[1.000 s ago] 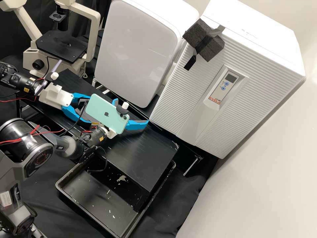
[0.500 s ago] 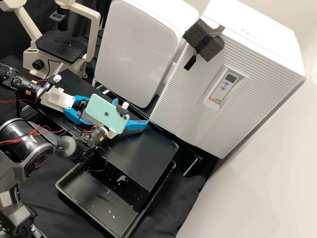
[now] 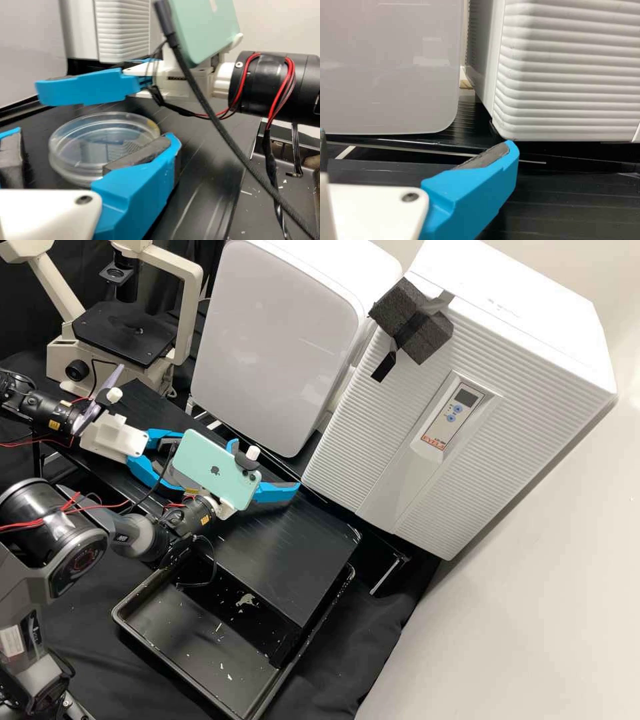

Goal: Place the petri dish on the bench

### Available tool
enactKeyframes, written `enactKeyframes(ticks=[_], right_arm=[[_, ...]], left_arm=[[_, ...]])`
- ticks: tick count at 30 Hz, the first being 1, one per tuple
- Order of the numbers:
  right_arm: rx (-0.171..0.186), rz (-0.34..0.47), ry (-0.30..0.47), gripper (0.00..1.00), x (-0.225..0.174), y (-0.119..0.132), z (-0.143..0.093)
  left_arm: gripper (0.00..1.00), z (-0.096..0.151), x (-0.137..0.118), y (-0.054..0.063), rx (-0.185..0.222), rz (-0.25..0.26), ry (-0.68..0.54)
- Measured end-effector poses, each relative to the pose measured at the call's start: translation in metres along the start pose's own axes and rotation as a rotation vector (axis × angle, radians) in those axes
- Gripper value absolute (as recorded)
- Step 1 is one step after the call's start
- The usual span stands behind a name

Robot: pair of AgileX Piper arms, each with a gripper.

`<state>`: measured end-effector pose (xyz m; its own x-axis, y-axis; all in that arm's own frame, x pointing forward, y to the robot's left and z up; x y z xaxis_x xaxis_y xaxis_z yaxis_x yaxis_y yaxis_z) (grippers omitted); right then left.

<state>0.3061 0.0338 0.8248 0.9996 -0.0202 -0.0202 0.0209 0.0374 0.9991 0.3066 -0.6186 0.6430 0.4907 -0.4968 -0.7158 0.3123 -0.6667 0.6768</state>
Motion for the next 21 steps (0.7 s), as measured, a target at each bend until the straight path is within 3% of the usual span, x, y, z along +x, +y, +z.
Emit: enactKeyframes(ticks=[6, 10, 12, 13, 15, 17, 21], right_arm=[[0.0, 0.0, 0.0, 1.0, 0.0, 0.0, 0.0], [0.0, 0.0, 0.0, 1.0, 0.0, 0.0, 0.0], [0.0, 0.0, 0.0, 1.0, 0.0, 0.0, 0.0], [0.0, 0.0, 0.0, 1.0, 0.0, 0.0, 0.0], [0.0, 0.0, 0.0, 1.0, 0.0, 0.0, 0.0], [0.0, 0.0, 0.0, 1.0, 0.0, 0.0, 0.0], [0.0, 0.0, 0.0, 1.0, 0.0, 0.0, 0.0]], left_arm=[[1.0, -0.007, -0.039, -0.002, 0.049, 0.048, 0.052], [1.0, -0.011, -0.068, -0.007, 0.115, 0.094, 0.113], [1.0, -0.013, -0.081, -0.009, 0.145, 0.134, 0.174], [1.0, -0.013, -0.087, -0.01, 0.179, 0.159, 0.211], [1.0, -0.016, -0.1, -0.013, 0.226, 0.243, 0.302], [1.0, -0.019, -0.108, -0.016, 0.254, 0.285, 0.379], [1.0, -0.026, -0.118, -0.02, 0.239, 0.293, 0.437]])
